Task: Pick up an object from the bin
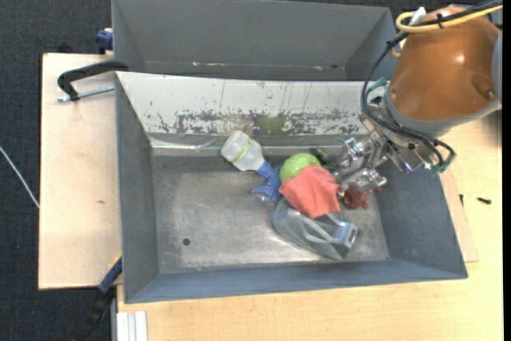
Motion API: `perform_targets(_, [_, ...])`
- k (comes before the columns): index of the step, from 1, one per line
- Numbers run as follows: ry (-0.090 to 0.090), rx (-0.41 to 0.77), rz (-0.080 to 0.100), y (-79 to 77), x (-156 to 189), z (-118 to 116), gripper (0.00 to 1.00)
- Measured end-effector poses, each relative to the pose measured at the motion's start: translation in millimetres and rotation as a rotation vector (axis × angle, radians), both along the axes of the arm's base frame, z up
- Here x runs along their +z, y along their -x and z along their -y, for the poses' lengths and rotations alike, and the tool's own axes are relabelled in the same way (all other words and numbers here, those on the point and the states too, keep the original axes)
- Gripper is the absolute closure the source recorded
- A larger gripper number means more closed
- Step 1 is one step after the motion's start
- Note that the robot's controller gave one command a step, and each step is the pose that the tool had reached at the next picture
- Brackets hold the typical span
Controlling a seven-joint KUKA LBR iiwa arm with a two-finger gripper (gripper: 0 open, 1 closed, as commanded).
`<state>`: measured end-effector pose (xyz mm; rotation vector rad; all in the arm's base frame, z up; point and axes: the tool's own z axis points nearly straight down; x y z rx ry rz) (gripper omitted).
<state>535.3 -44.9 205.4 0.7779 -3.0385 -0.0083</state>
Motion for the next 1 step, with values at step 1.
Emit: perform_targets(1, [0.006,0.026,0.024,-3.1,26.4,12.3,1.0])
